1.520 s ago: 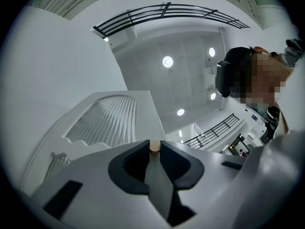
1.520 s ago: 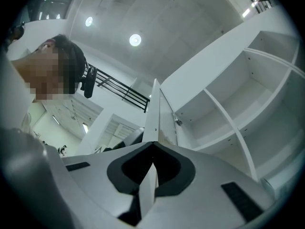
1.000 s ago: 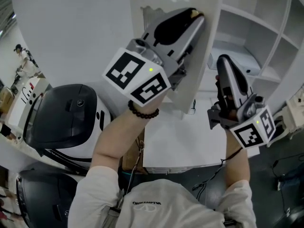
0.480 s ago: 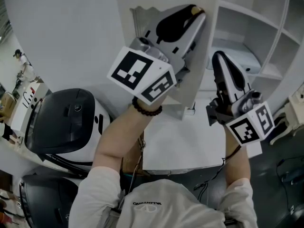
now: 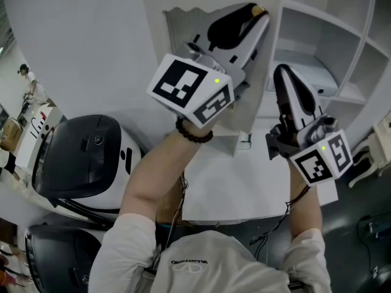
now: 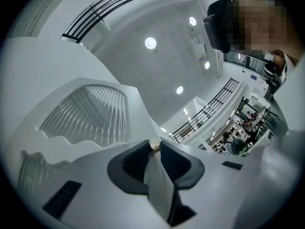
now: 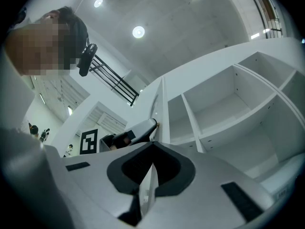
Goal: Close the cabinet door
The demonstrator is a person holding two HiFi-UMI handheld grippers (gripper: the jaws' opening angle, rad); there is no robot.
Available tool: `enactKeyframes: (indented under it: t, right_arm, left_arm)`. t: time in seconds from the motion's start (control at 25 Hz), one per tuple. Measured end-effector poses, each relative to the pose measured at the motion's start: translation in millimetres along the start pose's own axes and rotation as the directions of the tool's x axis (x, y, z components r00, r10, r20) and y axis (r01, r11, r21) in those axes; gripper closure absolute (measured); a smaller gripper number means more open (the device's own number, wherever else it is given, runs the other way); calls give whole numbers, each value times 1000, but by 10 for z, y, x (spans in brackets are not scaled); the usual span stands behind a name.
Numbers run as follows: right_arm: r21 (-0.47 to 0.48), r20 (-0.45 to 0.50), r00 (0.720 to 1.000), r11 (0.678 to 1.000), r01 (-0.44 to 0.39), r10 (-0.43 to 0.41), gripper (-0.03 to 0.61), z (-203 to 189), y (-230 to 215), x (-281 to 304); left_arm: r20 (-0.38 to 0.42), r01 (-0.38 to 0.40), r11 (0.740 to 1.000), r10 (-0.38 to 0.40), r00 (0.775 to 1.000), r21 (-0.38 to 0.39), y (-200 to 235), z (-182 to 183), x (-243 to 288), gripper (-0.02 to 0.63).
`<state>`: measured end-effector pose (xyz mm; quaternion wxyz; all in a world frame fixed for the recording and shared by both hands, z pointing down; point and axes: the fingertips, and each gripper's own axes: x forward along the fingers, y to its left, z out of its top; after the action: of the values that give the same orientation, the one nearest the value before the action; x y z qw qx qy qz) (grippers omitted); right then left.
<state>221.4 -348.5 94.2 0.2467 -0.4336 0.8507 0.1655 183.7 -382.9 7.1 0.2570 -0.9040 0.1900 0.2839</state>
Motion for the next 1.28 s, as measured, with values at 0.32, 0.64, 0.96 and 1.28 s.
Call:
enactKeyframes:
  t: [0.32, 0.64, 0.96, 1.28]
  right_arm:
    - [-1, -6, 1000, 1000, 16, -16, 569, -106, -169, 41]
    - [-1, -21, 1000, 1000, 19, -19, 569, -237, -245, 93]
    - [5, -30, 999, 1000, 25, -24, 569, -312, -323, 117]
    - [-9, -38, 998, 999, 42, -43, 569, -412, -430, 198]
  left_arm:
    - [-39, -22, 998, 25, 999, 63, 63, -173, 145, 535]
    - [-74, -43, 993, 51, 996, 106, 127, -310, 234, 534]
    - [-104, -65, 989, 79, 991, 133, 206, -427, 341, 534]
    - [-120, -86, 983, 106, 987, 162, 261, -512, 383, 535]
